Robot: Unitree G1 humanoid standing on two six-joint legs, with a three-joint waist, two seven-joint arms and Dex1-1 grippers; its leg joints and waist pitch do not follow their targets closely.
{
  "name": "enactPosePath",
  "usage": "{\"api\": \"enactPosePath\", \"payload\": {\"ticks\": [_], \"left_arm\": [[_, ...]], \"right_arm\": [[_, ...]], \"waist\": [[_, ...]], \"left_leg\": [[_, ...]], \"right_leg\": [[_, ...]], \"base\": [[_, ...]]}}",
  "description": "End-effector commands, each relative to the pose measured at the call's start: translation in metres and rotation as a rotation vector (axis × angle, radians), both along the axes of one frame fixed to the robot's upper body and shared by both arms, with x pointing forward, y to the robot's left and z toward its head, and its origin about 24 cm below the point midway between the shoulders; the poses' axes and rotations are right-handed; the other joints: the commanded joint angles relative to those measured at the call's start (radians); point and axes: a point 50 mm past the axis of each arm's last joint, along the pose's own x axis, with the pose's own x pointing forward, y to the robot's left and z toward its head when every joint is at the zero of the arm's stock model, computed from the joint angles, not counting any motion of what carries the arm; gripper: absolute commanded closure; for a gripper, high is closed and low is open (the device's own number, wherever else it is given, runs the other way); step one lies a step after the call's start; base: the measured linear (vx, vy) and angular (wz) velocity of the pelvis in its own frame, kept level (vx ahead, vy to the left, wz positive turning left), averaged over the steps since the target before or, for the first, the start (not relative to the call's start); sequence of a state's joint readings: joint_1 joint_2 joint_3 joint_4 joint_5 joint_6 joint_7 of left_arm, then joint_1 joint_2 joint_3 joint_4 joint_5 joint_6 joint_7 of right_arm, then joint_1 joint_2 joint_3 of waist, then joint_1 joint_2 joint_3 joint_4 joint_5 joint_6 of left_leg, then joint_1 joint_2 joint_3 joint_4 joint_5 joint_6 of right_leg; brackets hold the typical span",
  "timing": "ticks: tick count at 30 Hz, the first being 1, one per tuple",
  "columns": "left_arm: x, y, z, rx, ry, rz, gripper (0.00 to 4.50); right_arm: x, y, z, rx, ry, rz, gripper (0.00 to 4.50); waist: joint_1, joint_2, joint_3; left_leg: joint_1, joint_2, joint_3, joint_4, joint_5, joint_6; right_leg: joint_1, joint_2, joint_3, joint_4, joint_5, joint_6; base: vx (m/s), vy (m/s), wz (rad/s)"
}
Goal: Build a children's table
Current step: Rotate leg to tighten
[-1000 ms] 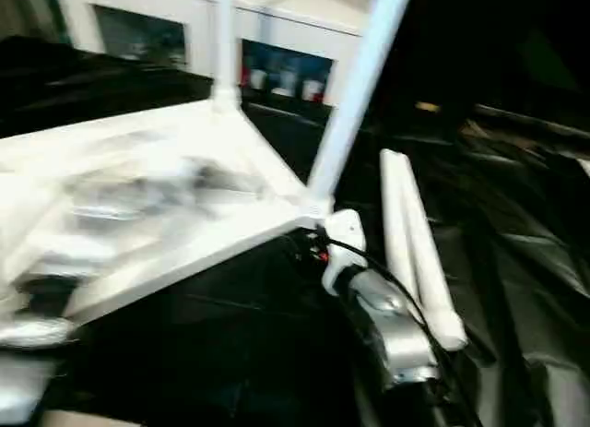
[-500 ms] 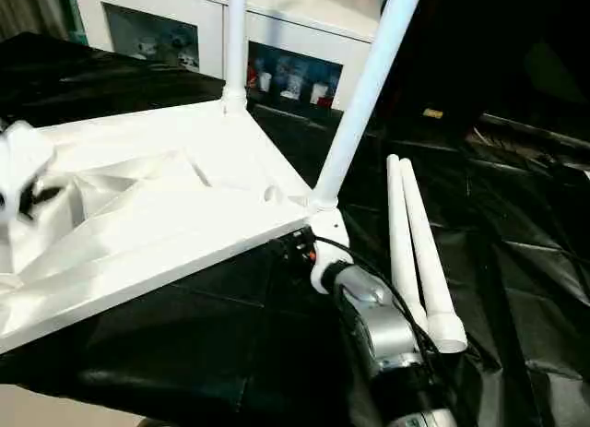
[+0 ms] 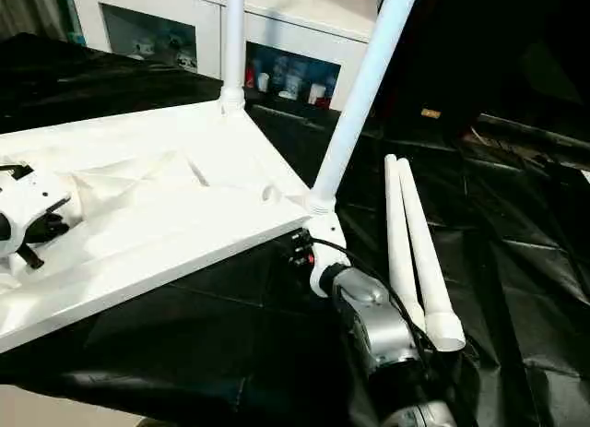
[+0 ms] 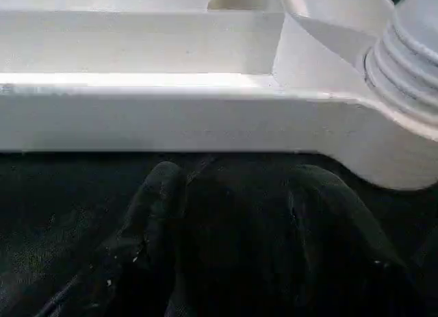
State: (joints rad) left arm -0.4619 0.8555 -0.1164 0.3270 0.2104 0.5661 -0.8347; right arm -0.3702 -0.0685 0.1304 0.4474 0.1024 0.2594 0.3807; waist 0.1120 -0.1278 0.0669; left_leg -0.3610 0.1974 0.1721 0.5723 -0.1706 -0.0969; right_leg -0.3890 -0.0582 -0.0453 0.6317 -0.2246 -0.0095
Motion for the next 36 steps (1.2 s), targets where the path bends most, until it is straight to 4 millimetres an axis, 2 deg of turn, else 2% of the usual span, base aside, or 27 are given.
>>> {"api": "enactPosePath", "payload": {"ticks": [1,5,12,13,14,15,16,17,22,25,28,29,31,32,34,36], "left_arm": [[-0.004,-0.003,-0.009,-0.017,0.055,-0.025,4.28],[-0.006,-0.015,-0.010,-0.103,0.080,-0.082,4.49],[-0.012,-0.041,-0.007,-0.239,0.139,-0.214,4.50],[-0.013,-0.045,-0.007,-0.255,0.144,-0.237,4.50],[-0.013,-0.045,-0.007,-0.255,0.144,-0.237,4.50],[-0.014,-0.048,-0.007,-0.270,0.146,-0.257,4.50],[-0.014,-0.060,-0.007,-0.323,0.145,-0.301,4.50],[-0.014,-0.064,-0.006,-0.339,0.145,-0.310,4.50],[-0.007,-0.089,-0.007,-0.398,0.109,-0.378,4.50],[-0.003,-0.098,-0.008,-0.426,0.091,-0.386,4.50],[0.003,-0.109,-0.010,-0.437,0.067,-0.396,4.50],[0.011,-0.120,-0.011,-0.449,0.028,-0.395,4.50],[0.017,-0.125,-0.011,-0.448,-0.003,-0.385,4.50],[0.018,-0.126,-0.011,-0.446,-0.011,-0.383,4.50],[0.024,-0.128,-0.011,-0.432,-0.053,-0.368,4.50],[0.035,-0.135,-0.007,-0.458,-0.128,-0.347,4.50]], "right_arm": [[0.002,0.000,-0.001,-0.017,-0.005,0.011,2.36],[0.009,0.011,-0.002,0.002,0.002,0.037,2.74],[0.015,0.030,-0.001,0.010,-0.001,0.111,3.27],[0.016,0.032,0.000,0.008,-0.004,0.121,3.37],[0.016,0.032,0.000,0.008,-0.004,0.121,3.37],[0.017,0.034,0.000,0.006,-0.007,0.129,3.47],[0.018,0.040,0.001,0.010,-0.011,0.151,3.56],[0.019,0.041,0.001,0.012,-0.012,0.158,3.56],[0.015,0.053,0.002,0.033,-0.017,0.216,4.12],[0.014,0.054,0.001,0.031,-0.017,0.224,4.35],[0.013,0.054,0.000,0.032,-0.018,0.233,4.44],[0.012,0.053,-0.001,0.031,-0.021,0.236,4.44],[0.013,0.051,-0.001,0.026,-0.027,0.234,4.44],[0.013,0.050,-0.001,0.025,-0.029,0.232,4.44],[0.014,0.046,0.000,0.020,-0.038,0.218,4.44],[0.019,0.035,0.004,0.004,-0.066,0.171,4.44]], "waist": [[-0.001,0.041,-0.060],[-0.004,0.038,-0.061],[-0.003,0.036,-0.063],[-0.003,0.029,-0.062],[-0.002,0.033,-0.063],[-0.003,0.032,-0.063],[-0.005,0.032,-0.064],[-0.003,0.032,-0.064],[-0.004,0.029,-0.067],[-0.004,0.027,-0.070],[-0.006,0.027,-0.070],[-0.005,0.032,-0.072],[-0.007,0.028,-0.072],[-0.004,0.033,-0.073],[-0.004,0.030,-0.073],[-0.001,0.030,-0.073]], "left_leg": [[0.021,0.032,-0.009,-0.070,-0.154,-0.039],[0.024,0.035,-0.009,-0.072,-0.184,-0.047],[0.022,0.033,-0.006,-0.069,-0.139,-0.038],[0.022,0.032,-0.004,-0.069,-0.135,-0.036],[0.023,0.032,-0.005,-0.069,-0.133,-0.035],[0.023,0.033,-0.005,-0.068,-0.133,-0.036],[0.023,0.033,-0.004,-0.069,-0.131,-0.036],[0.025,0.033,-0.005,-0.068,-0.130,-0.037],[0.020,0.032,-0.004,-0.066,-0.112,-0.035],[0.018,0.030,-0.004,-0.063,-0.090,-0.028],[0.019,0.030,-0.003,-0.062,-0.085,-0.024],[0.019,0.030,-0.003,-0.060,-0.081,-0.023],[0.019,0.029,-0.002,-0.060,-0.080,-0.022],[0.020,0.031,-0.003,-0.060,-0.084,-0.024],[0.018,0.031,-0.005,-0.059,-0.092,-0.023],[0.021,0.032,-0.004,-0.058,-0.098,-0.021]], "right_leg": [[0.038,-0.077,0.045,-0.056,0.018,-0.202],[0.037,-0.080,0.046,-0.058,-0.017,-0.209],[0.040,-0.078,0.046,-0.052,0.027,-0.217],[0.041,-0.077,0.046,-0.053,0.029,-0.215],[0.040,-0.077,0.046,-0.052,0.025,-0.214],[0.040,-0.078,0.046,-0.051,0.025,-0.214],[0.040,-0.078,0.046,-0.050,0.024,-0.216],[0.039,-0.077,0.045,-0.051,0.024,-0.216],[0.045,-0.075,0.045,-0.048,0.057,-0.214],[0.049,-0.076,0.045,-0.046,0.081,-0.213],[0.048,-0.073,0.045,-0.047,0.091,-0.215],[0.049,-0.074,0.045,-0.045,0.098,-0.217],[0.049,-0.073,0.046,-0.047,0.102,-0.217],[0.049,-0.074,0.045,-0.047,0.101,-0.217],[0.051,-0.074,0.045,-0.048,0.094,-0.213],[0.048,-0.074,0.045,-0.049,0.093,-0.213]], "base": [[0.000,0.000,0.00],[0.000,0.000,0.00],[0.000,0.000,0.00],[0.000,0.000,0.00],[0.000,0.000,0.00],[0.000,0.000,0.00],[0.000,0.000,0.00],[0.000,0.000,0.00],[0.000,0.000,0.00],[0.000,0.000,0.00],[0.000,0.000,0.00],[0.000,0.000,0.00],[0.000,0.000,0.00],[0.000,0.000,0.00],[0.000,0.000,0.00],[0.000,0.000,0.00]]}}
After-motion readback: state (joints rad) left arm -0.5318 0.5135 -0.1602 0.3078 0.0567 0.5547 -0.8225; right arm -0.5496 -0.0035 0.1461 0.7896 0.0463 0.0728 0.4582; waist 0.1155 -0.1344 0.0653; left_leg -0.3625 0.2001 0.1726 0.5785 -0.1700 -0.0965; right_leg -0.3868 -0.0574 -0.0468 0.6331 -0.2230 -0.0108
